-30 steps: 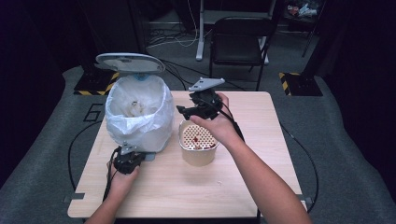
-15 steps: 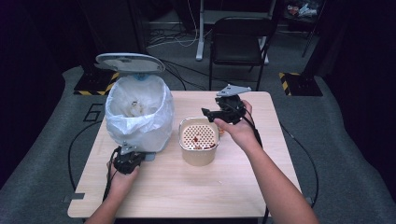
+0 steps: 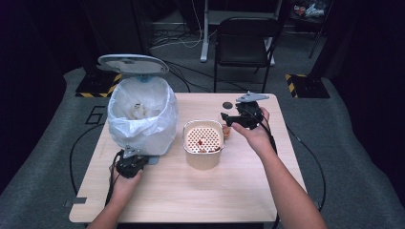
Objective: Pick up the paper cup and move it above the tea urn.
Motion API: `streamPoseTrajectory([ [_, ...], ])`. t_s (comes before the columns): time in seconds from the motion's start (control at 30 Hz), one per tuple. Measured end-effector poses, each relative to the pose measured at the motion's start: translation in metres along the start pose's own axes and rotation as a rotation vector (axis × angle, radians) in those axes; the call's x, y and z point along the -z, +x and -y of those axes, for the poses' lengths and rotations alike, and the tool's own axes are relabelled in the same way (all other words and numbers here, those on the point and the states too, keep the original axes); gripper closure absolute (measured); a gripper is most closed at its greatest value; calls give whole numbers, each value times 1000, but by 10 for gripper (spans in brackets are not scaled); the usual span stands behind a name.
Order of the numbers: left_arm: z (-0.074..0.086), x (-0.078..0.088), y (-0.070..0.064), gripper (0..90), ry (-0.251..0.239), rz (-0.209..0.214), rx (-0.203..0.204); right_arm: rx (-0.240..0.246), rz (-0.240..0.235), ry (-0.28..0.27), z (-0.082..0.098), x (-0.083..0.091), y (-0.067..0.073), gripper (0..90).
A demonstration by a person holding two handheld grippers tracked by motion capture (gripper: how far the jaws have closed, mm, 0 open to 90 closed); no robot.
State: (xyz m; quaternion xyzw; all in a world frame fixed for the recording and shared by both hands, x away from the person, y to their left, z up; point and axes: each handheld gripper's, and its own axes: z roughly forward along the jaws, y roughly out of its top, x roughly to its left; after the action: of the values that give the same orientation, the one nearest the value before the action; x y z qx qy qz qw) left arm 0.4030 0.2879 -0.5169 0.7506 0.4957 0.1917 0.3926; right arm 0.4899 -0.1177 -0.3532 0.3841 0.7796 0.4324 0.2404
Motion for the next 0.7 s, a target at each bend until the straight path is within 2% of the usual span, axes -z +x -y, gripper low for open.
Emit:
streamPoseTrajectory([
  [0.1, 0, 0, 0, 900, 1, 0, -2, -7, 21, 19, 9, -4, -6, 278],
  [0.47, 0, 0, 0, 900, 0, -1, -2, -37, 29, 26, 32, -16, -26, 271],
  [0.7, 0, 0, 0, 900, -2, 1, 2, -47, 37, 56, 50, -31, -35, 254],
])
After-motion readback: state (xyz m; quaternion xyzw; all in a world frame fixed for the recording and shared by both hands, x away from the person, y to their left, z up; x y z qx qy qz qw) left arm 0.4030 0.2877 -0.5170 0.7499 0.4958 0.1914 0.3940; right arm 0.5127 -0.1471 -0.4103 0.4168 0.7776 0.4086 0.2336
